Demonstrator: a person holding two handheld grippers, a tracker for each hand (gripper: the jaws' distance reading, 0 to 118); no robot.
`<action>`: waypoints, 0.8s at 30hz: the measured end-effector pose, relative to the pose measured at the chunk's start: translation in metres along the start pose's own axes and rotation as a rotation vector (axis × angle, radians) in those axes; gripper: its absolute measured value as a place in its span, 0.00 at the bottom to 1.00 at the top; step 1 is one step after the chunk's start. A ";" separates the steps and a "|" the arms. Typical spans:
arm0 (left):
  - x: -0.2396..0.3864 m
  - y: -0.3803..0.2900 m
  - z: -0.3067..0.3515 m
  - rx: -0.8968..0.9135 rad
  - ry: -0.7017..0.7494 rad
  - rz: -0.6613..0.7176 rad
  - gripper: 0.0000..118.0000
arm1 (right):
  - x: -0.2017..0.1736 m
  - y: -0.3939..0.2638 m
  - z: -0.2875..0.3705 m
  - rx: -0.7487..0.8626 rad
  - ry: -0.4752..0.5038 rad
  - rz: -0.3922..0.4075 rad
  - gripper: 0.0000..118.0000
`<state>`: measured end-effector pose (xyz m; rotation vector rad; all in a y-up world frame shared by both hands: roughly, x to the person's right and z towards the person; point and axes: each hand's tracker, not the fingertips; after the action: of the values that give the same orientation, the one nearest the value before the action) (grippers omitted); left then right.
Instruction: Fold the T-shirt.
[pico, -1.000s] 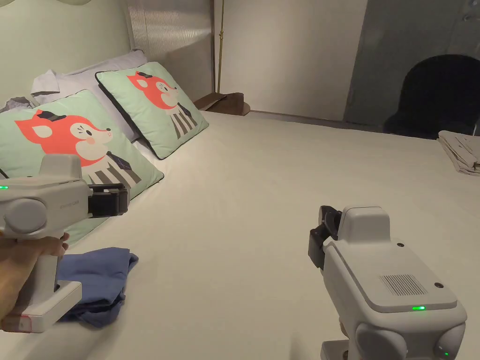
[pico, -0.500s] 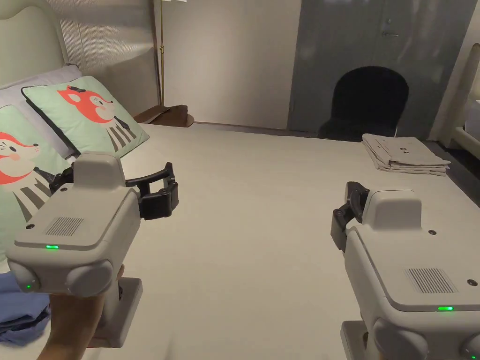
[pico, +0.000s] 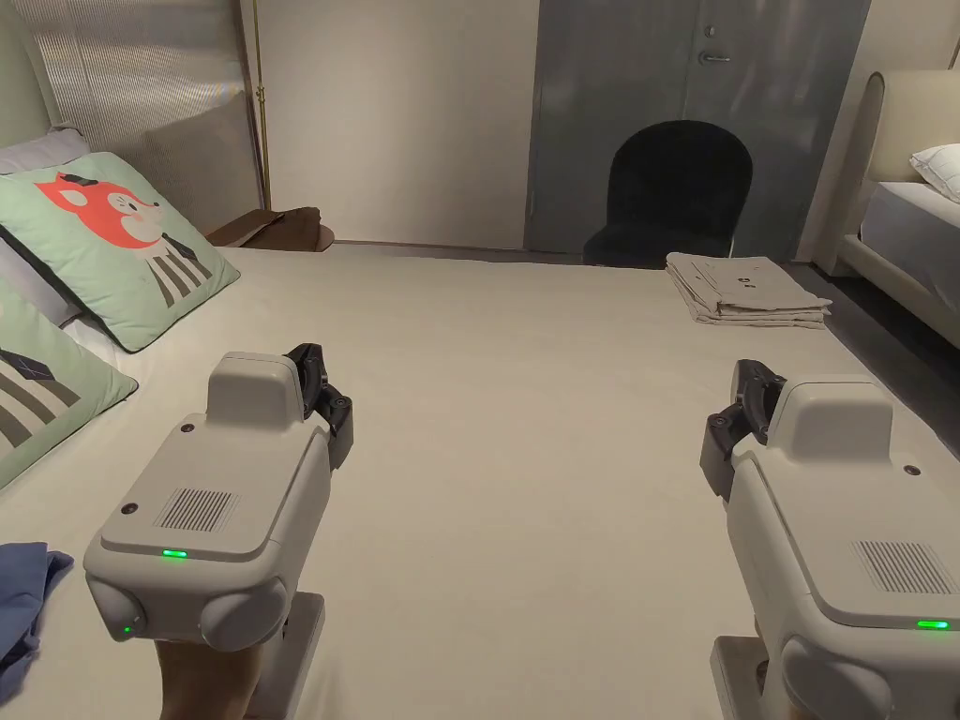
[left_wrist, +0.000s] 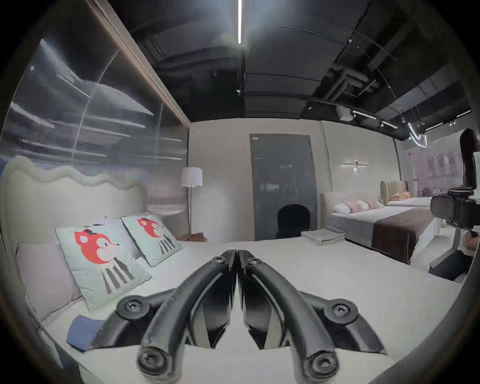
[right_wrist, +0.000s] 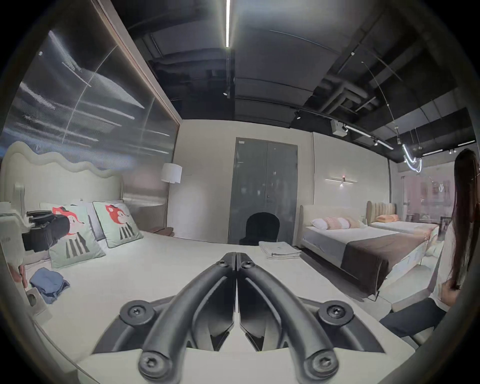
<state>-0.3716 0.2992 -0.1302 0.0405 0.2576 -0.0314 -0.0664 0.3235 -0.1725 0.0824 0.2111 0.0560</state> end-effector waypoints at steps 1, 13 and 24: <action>0.002 -0.002 0.001 -0.002 -0.001 0.003 0.00 | 0.000 -0.001 0.000 -0.001 0.000 0.001 0.00; 0.003 -0.002 0.001 -0.008 -0.011 -0.006 0.00 | -0.006 0.000 -0.001 -0.002 0.010 0.005 0.00; 0.004 -0.002 0.001 -0.013 -0.019 -0.004 0.00 | -0.005 -0.001 -0.002 -0.008 0.013 0.006 0.00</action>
<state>-0.3680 0.2968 -0.1305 0.0270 0.2390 -0.0339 -0.0720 0.3223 -0.1730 0.0752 0.2241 0.0633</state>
